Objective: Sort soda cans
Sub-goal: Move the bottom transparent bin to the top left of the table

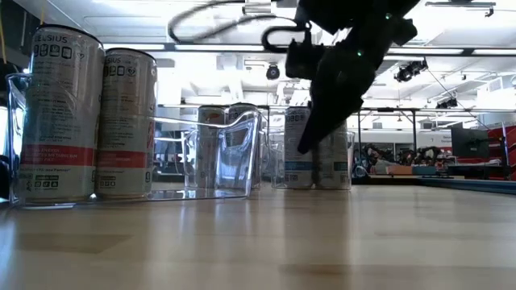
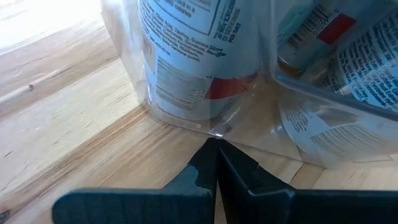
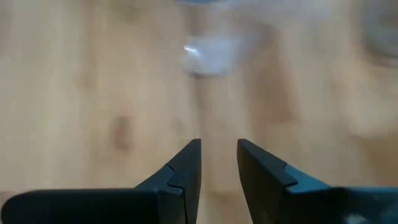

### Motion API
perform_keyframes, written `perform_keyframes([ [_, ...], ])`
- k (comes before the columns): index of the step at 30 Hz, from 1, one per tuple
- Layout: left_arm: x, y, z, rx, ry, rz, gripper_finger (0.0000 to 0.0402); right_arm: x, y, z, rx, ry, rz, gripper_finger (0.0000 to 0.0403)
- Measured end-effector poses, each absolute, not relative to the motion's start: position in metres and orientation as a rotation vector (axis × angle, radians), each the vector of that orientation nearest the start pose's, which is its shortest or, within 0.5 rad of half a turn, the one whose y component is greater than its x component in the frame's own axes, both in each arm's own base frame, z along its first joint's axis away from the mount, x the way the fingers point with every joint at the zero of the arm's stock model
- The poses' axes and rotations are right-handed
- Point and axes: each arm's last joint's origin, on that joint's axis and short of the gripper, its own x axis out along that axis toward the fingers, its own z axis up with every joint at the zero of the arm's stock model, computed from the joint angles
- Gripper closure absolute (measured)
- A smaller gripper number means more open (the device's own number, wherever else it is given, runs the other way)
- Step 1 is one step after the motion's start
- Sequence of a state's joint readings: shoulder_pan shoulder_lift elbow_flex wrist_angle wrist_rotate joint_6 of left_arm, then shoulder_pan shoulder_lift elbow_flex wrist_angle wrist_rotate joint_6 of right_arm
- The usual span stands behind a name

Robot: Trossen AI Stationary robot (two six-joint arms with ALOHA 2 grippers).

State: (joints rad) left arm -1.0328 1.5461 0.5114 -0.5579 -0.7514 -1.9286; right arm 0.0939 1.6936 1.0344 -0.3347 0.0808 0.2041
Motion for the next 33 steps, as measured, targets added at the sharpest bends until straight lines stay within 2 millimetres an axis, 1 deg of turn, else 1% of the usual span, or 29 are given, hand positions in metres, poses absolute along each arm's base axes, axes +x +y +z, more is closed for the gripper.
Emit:
perform_keyframes([
  [2,0.114,-0.152,0.098,-0.526,0.695,0.657,0.0401,0.341,0.039,0.176,0.097,0.959,-0.021,0.0305],
  [5,0.114,-0.152,0.097,-0.521,0.686,0.659,0.0401,0.354,0.049,0.163,0.076,0.887,0.018,0.0305],
  [7,0.114,-0.152,0.096,-0.525,0.683,0.658,0.0401,0.364,0.049,0.154,0.080,0.833,0.014,0.0305],
  [9,0.115,-0.154,0.096,-0.532,0.685,0.645,0.0401,0.373,0.048,0.145,0.094,0.777,-0.026,0.0305],
  [13,0.116,-0.159,0.096,-0.549,0.694,0.610,0.0401,0.384,0.041,0.132,0.115,0.697,-0.087,0.0305],
  [15,0.117,-0.167,0.098,-0.590,0.711,0.574,0.0401,0.387,0.036,0.128,0.117,0.672,-0.115,0.0305],
  [16,0.115,-0.168,0.099,-0.575,0.714,0.560,0.0401,0.389,0.033,0.126,0.121,0.662,-0.122,0.0305],
  [20,0.111,-0.171,0.099,-0.578,0.709,0.546,0.0401,0.397,0.023,0.113,0.139,0.617,-0.130,0.0305],
  [24,0.110,-0.171,0.099,-0.602,0.702,0.551,0.0401,0.406,0.014,0.104,0.152,0.526,-0.135,0.0305],
  [30,0.111,-0.172,0.099,-0.620,0.695,0.549,0.0401,0.412,-0.007,0.101,0.146,0.422,-0.164,0.0305],
  [33,0.111,-0.172,0.099,-0.628,0.696,0.548,0.0401,0.416,-0.013,0.097,0.131,0.401,-0.172,0.0305],
])
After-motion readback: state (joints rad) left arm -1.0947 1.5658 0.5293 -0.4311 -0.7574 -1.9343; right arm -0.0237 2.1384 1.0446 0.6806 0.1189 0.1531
